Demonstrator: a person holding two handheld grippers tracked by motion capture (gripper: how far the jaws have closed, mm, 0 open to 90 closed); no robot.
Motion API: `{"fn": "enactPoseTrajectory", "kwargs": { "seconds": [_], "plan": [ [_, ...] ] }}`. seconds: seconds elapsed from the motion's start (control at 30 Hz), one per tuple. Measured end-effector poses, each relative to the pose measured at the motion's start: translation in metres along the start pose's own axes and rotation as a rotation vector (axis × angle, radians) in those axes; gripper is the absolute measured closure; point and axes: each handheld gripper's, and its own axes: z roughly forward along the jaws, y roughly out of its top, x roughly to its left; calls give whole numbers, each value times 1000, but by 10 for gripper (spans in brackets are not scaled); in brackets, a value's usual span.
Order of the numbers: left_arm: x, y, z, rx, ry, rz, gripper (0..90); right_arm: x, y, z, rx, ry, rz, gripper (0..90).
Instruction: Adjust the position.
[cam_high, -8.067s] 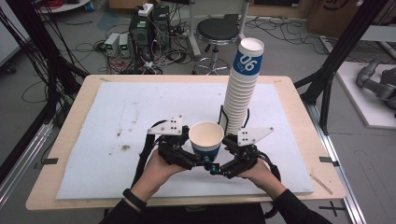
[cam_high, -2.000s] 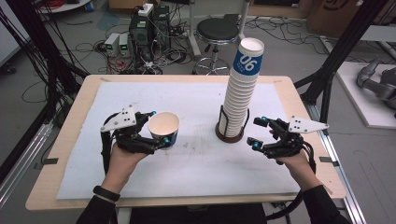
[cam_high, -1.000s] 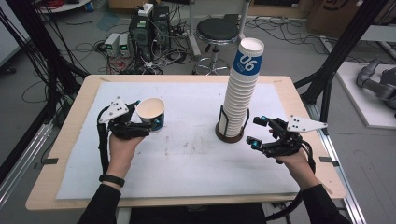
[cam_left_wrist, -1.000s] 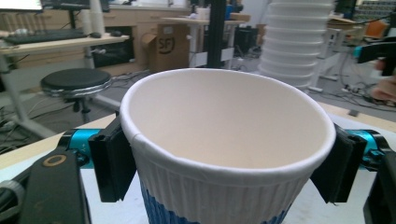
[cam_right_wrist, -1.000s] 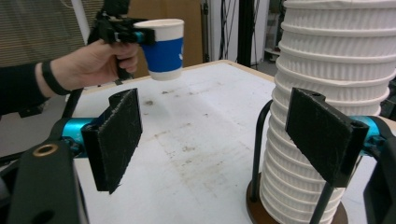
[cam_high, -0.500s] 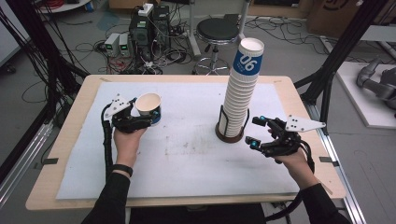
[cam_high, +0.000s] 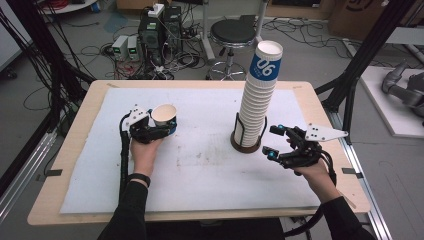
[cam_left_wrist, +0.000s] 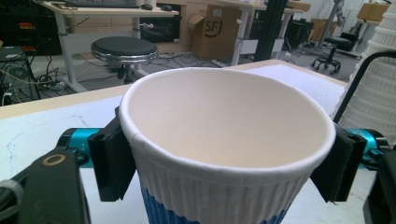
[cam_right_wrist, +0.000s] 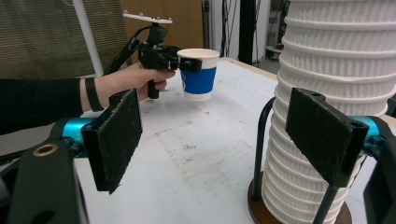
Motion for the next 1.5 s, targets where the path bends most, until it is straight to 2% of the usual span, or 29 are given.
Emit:
{"fn": "enactPoseTrajectory", "kwargs": {
  "seconds": [0.37, 0.7, 0.97, 1.13, 1.33, 1.5],
  "plan": [
    [3, -9, 8, 47, 12, 7, 206, 0, -1, 1, 2, -1, -2, 192],
    [6, -14, 11, 87, 12, -5, 205, 1, -1, 1, -1, -3, -7, 192],
    [7, -14, 10, 92, 12, -13, 184, 1, -1, 1, -2, -7, -6, 192],
    [7, -13, 9, 111, 11, -8, 173, 1, -1, 2, -1, -6, -13, 192],
    [6, -13, 9, 129, 13, -23, 160, 1, -1, 2, -2, -6, -18, 192],
    [3, -12, 9, 169, 21, 6, 160, 1, -1, 1, -6, 2, -15, 192]
  ]
}}
